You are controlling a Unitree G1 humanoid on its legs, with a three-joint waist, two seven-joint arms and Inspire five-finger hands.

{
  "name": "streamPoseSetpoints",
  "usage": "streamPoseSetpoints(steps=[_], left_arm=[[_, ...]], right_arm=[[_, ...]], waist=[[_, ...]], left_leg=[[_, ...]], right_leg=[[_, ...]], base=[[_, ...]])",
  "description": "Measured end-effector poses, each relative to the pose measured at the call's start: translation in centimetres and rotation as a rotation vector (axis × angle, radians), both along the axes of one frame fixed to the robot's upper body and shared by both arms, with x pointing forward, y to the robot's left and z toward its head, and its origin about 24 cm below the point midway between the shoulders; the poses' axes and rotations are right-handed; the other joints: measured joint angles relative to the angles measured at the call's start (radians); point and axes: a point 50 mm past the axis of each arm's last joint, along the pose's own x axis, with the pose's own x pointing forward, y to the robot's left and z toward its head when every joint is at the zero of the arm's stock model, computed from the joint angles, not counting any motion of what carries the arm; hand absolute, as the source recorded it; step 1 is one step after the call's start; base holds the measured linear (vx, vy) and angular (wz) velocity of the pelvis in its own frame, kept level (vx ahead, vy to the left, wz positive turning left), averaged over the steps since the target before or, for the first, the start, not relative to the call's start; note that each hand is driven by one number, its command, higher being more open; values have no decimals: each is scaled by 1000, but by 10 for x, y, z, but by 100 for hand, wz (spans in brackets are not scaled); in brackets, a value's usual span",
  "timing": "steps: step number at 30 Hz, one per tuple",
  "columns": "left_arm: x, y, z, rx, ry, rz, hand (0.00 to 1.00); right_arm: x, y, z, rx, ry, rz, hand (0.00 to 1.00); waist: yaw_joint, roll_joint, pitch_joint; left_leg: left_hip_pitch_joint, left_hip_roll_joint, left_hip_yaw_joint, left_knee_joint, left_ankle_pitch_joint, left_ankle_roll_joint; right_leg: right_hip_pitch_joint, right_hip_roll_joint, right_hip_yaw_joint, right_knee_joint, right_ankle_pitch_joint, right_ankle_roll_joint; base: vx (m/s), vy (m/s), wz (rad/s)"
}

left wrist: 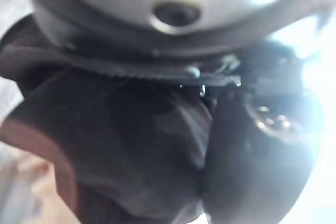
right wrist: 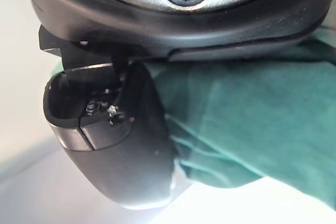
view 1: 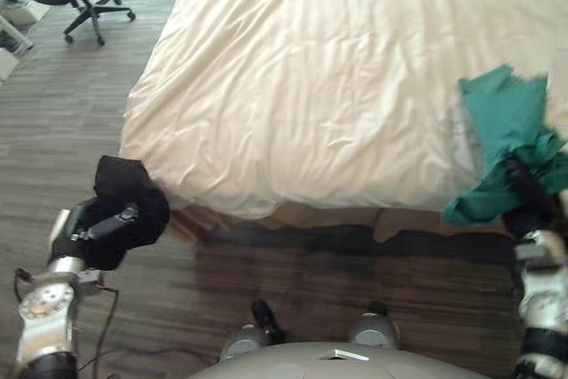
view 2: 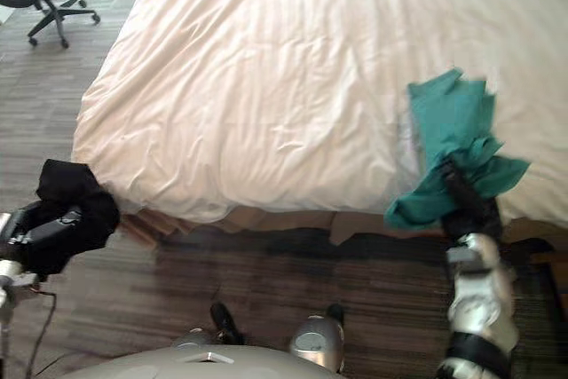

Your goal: Tidy up the quilt and then pick up the clothes from the bed and put them into the laundry hamper

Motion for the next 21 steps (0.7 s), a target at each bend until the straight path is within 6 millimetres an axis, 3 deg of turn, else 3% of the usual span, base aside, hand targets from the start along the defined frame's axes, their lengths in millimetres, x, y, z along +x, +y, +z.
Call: streamPoseSetpoints(steps=[1, 2, 4, 6, 7, 8, 9, 10, 12, 13, 14, 16, 21], left_arm=[[0, -23, -10, -99, -29, -22, 0], [0, -37, -16, -149, -33, -36, 0], [5, -93, -40, -337, 4, -118, 0], [3, -127, -58, -416, 77, -166, 0], [0, -146, -70, -483, 129, -186, 0], [0, -155, -74, -505, 152, -197, 0], [-4, -169, -86, -555, 209, -195, 0], [-9, -183, -94, -600, 254, -191, 0], [-19, -198, -102, -645, 311, -213, 0], [-27, -206, -107, -653, 352, -236, 0], [-31, -208, -108, -652, 368, -244, 0], [-39, -206, -112, -628, 393, -224, 0], [-36, -182, -105, -522, 323, -89, 0]], right_arm=[[-8, 24, -18, -13, 73, 55, 0], [-11, 35, -26, -23, 113, 91, 0], [-19, 83, -53, -69, 260, 274, 0], [-19, 120, -67, -98, 326, 437, 0], [-20, 143, -73, -109, 346, 543, 0], [-22, 153, -75, -103, 351, 583, 0], [-27, 169, -78, -88, 362, 640, 0], [-36, 178, -83, -78, 385, 663, 0], [-48, 182, -89, -76, 431, 654, 0], [-53, 178, -94, -82, 466, 628, 0], [-55, 176, -96, -87, 485, 615, 0], [-62, 170, -104, -88, 537, 585, 0], [-65, 173, -105, -90, 529, 611, 0]], waist=[[-8, -11, -5], [-11, -13, -6], [-8, -23, -12], [-8, -32, -16], [-8, -33, -17], [-8, -35, -18], [-16, -32, -18], [-45, -24, -24], [-68, -34, -33], [-52, -36, -40], [-43, -35, -40], [-29, -52, -57], [4, -88, -70]], left_leg=[[9, 9, 2, 0, -5, -1], [15, 14, 3, -1, -11, -8], [27, 17, 7, -3, -28, -13], [30, 16, 5, -5, -24, -10], [27, 15, -4, -6, -18, -8], [23, 12, -15, -6, -16, -9], [6, 11, -57, -6, -14, -11], [-28, 10, -147, -7, -10, -10], [-79, -10, -259, -6, -5, -6], [-95, -28, -301, -2, 23, 23], [-101, -32, -325, -5, 38, 25], [-134, -73, -407, -6, 50, 28], [-207, -131, -557, -1, 83, 45]], right_leg=[[8, 12, 5, -9, 15, -10], [14, 18, 9, -15, 23, -12], [19, 24, 35, -21, 30, -10], [18, 24, 41, -21, 29, -11], [19, 24, 44, -17, 11, -22], [19, 24, 54, -12, -9, -22], [17, 37, 89, 17, -69, -1], [16, 85, 161, 51, -128, -21], [12, 140, 236, 85, -193, -50], [14, 144, 242, 103, -213, -45], [17, 151, 239, 116, -224, -43], [33, 135, 194, 123, -253, -34], [66, 119, 103, 108, -243, -31]], base=[[19, 10, -9], [-2, 18, -17], [-57, 32, -16], [-100, 4, -4], [-119, -18, 9], [-107, -49, 44], [-122, -114, 114], [-111, -143, 152], [-46, -152, 193], [14, -108, 155], [36, -73, 112], [50, -49, 109], [131, 8, 104]])
